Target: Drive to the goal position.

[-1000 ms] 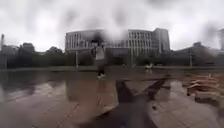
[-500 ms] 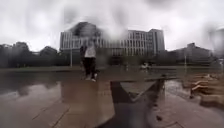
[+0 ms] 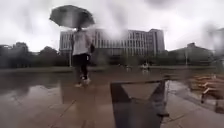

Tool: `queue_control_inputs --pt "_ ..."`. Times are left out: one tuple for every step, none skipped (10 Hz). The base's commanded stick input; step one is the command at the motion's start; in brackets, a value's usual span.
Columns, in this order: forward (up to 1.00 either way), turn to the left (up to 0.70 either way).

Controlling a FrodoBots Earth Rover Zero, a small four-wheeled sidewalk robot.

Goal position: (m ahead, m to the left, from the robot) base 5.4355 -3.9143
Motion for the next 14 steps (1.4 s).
queue_control_inputs --pt "0.7 0.0" --pt "0.7 0.0" --pt "0.7 0.0" --pt "0.7 0.0" --pt "0.7 0.0" --pt "0.7 0.0" --pt "0.7 0.0" --pt "0.7 0.0" --pt "0.7 0.0" --pt "0.7 0.0" --pt "0.7 0.0" --pt "0.7 0.0" --pt "0.7 0.0" --pt "0.7 0.0"
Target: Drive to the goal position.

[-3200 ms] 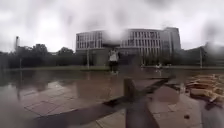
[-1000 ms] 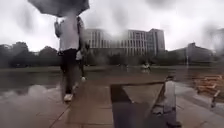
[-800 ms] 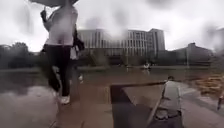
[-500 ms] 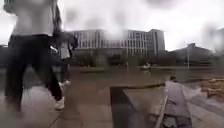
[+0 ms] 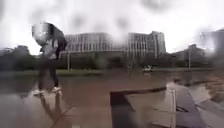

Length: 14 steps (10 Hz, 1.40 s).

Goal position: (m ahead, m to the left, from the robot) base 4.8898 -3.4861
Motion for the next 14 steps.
queue_control_inputs --pt "0.7 0.0" --pt "0.7 0.0" --pt "0.7 0.0" --pt "0.7 0.0" --pt "0.7 0.0" --pt "0.7 0.0" --pt "0.7 0.0" --pt "0.7 0.0" --pt "0.7 0.0" --pt "0.7 0.0" --pt "0.7 0.0" --pt "0.7 0.0" --pt "0.7 0.0" --pt "0.7 0.0"
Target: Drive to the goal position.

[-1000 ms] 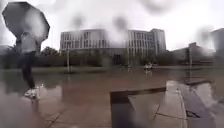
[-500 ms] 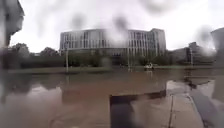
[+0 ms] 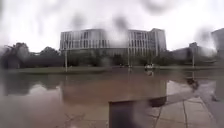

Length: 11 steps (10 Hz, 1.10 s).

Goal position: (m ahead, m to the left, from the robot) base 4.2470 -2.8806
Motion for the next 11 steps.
queue_control_inputs --pt "0.7 0.0" --pt "0.7 0.0" --pt "0.7 0.0" --pt "0.7 0.0" --pt "0.7 0.0" --pt "0.7 -0.32" --pt "0.7 -0.24" --pt "0.7 -0.15" --pt "0.7 -0.07" --pt "0.7 0.0" --pt "0.7 0.0"
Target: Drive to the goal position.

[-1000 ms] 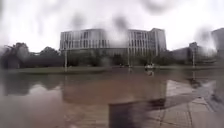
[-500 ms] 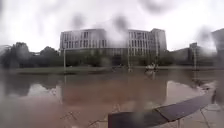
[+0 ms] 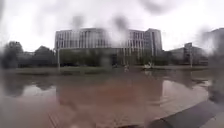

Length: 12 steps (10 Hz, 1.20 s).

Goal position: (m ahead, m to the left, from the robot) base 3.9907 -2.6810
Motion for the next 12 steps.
queue_control_inputs --pt "0.7 0.0" --pt "0.7 0.0" --pt "0.7 0.0" --pt "0.7 0.0" --pt "0.7 0.0" --pt "0.7 0.0" --pt "0.7 0.0" --pt "0.7 0.0" --pt "0.7 0.0" --pt "0.7 0.0" --pt "0.7 0.0" --pt "0.7 0.0"
